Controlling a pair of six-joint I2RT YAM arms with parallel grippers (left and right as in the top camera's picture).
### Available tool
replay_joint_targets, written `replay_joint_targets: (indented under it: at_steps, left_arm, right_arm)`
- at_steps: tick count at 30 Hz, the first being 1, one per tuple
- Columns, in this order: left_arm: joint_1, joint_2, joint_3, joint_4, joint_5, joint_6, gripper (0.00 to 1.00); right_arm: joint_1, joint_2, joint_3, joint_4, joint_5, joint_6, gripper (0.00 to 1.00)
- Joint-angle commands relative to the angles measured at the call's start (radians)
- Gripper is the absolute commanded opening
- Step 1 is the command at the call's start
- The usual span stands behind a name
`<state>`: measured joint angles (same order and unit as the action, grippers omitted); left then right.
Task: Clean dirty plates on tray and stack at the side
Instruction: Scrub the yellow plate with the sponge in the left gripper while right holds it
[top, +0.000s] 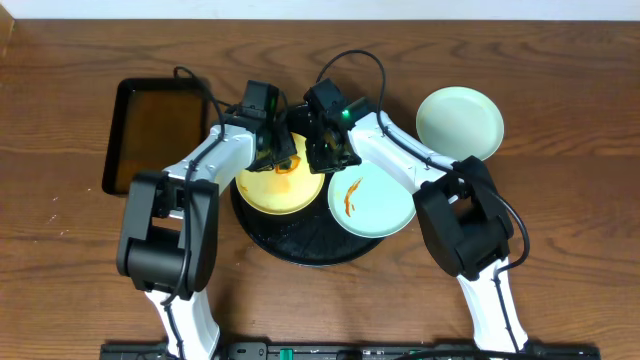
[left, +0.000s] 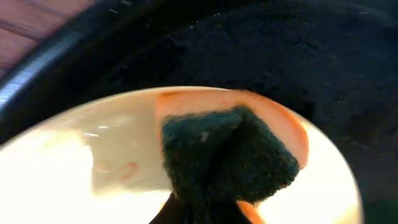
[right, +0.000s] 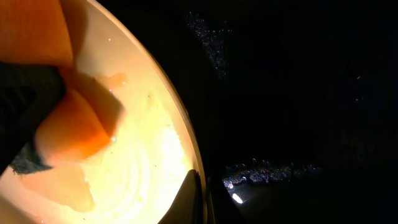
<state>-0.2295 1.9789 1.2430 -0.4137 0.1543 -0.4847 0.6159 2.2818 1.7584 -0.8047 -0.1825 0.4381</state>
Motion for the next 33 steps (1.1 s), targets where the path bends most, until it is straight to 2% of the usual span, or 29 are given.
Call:
replay_joint_targets:
  at_steps: [1, 9, 19, 22, 24, 27, 29, 33]
  left_arm:
    - [0.011, 0.055, -0.018, -0.066, -0.264, 0.081, 0.07]
    - [0.011, -0.016, -0.018, -0.182, -0.579, 0.081, 0.08]
    - [0.003, -0.235, -0.018, -0.199, -0.584, 0.084, 0.07]
    - [0.003, -0.278, -0.018, -0.197, -0.498, 0.084, 0.08]
    - [0.003, -0.280, -0.018, -0.188, -0.385, 0.083, 0.08]
    - [0.002, -0.250, -0.037, -0.154, -0.115, 0.079, 0.07]
    - [0.002, -0.222, -0.054, -0.130, 0.011, 0.066, 0.08]
    - [-0.005, -0.139, -0.060, -0.127, 0.060, 0.016, 0.08]
  right_arm:
    - [0.008, -0.005, -0.021, -0.014, 0.037, -0.001, 0.01]
    - [0.008, -0.005, -0.021, -0.013, 0.037, -0.001, 0.01]
    - [0.008, -0.005, -0.021, -0.011, 0.037, -0.001, 0.01]
    - [0.008, -0.005, -0.021, -0.010, 0.036, -0.001, 0.01]
    - [0.008, -0.005, -0.021, -0.010, 0.036, -0.001, 0.01]
    - [0.008, -0.005, -0.021, -0.010, 0.036, -0.001, 0.01]
    - [0.008, -0.005, -0.021, -0.010, 0.036, -0.001, 0.01]
    - [0.008, -0.005, -0.021, -0.010, 0.036, -0.001, 0.01]
